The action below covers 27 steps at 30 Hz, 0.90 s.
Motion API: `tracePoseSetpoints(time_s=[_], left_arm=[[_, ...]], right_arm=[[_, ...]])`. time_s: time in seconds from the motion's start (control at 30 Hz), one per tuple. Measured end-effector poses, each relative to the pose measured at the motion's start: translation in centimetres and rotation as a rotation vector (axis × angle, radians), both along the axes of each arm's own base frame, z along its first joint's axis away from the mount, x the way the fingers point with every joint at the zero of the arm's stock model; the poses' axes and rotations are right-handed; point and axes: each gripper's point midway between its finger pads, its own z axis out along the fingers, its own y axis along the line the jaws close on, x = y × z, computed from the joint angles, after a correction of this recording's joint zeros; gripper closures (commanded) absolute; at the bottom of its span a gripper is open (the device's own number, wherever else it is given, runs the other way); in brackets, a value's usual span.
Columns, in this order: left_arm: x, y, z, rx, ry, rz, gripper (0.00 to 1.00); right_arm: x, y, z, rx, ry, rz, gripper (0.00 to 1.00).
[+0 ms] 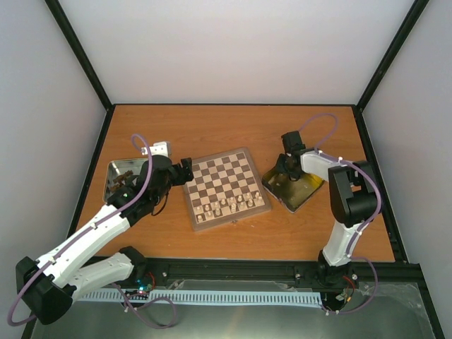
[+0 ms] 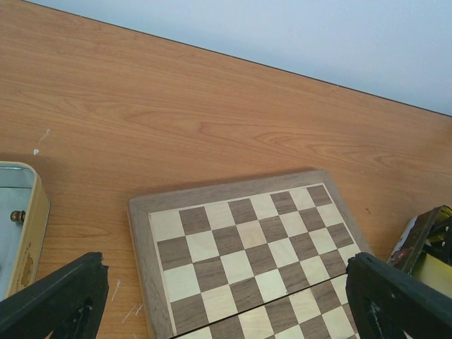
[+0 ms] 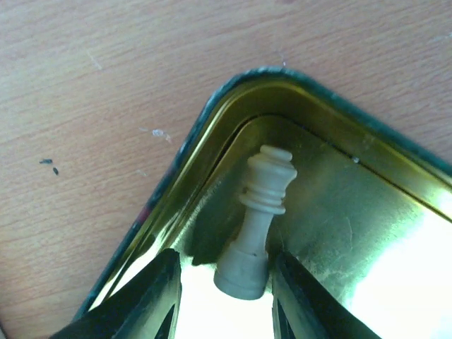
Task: Set up the chess pieces on the board
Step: Pick up the chess piece from the storage box.
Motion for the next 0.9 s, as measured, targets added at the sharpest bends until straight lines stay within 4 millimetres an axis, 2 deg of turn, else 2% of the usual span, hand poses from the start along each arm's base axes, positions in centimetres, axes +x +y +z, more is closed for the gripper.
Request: tracePoseSetpoints(time_s=[0.2,0.33,0.4,0.5,0.57,0.63,0.9], left_arm=[[0.0,0.0,-0.2,0.002,0.004,-0.001,0.07],[0.0,0.0,-0.2,0.001,0.004,-0.002,0.07],[0.0,0.0,-0.2,0.001,0.004,-0.003,0.07],[-0.1,0.0,-0.2,0.001,0.005,-0.004,0.07],[-0.1,-0.1,-0.3,0.0,0.005,-0.005,0.07],[-0.1,-0.1,-0.3,-0.001,0.006,-0.007,0.07],[-0.1,-0.1,-0.3,-0.001,0.007,-0.007,0.07]], right_arm=[[-0.8,-0.1,-0.4,-0.083,0.027,0.028,0.73],[-0.5,-0.6,-0.6,-0.133,0.051,0.031,0.79],[-0.3,-0.9,-0.6,-0.152,0.052,0.027,0.77],[-0.4,-1.3,-0.6,-0.175,0.056,0.021,0.65],[-0.4,-1.5,-0.6,-0.19,0.057,0.03,0.63],[-0.4,-1.6,-0.6,-0.2,0.056,0.035,0.64],[0.5,-2.2,-0.6,-0.25,0.035,0.033,0.78]])
